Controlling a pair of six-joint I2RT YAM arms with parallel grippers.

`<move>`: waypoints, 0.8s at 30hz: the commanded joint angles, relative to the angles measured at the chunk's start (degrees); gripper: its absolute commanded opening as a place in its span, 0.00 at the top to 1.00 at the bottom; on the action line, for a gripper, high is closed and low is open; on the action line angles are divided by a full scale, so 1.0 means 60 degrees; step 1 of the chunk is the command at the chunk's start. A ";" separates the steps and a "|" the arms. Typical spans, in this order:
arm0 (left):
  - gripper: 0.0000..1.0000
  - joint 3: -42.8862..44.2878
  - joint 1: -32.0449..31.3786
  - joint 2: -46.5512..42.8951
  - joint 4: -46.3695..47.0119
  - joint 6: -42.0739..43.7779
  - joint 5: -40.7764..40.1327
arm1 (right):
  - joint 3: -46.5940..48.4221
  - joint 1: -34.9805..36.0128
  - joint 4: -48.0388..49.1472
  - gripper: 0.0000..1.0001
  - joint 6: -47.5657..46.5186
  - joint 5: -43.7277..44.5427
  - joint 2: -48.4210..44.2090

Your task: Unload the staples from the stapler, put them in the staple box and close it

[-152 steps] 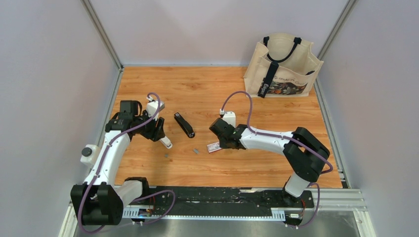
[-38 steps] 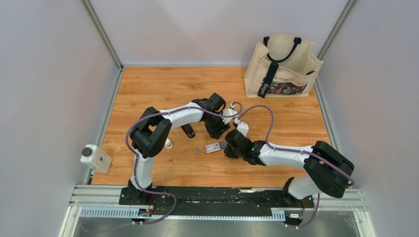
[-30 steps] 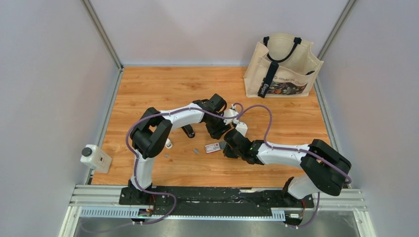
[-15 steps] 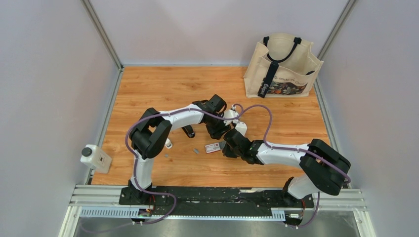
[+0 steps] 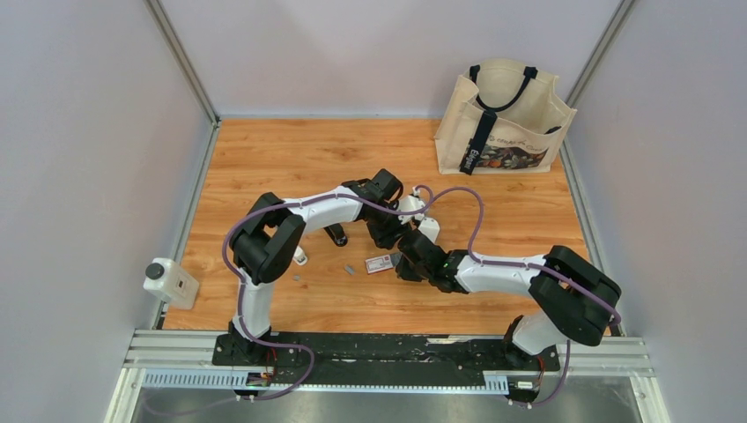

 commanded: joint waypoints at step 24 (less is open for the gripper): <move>0.46 -0.0745 -0.0842 -0.0143 -0.1361 0.1034 0.0914 | -0.0021 -0.0416 0.1481 1.00 -0.0073 -0.0305 0.0088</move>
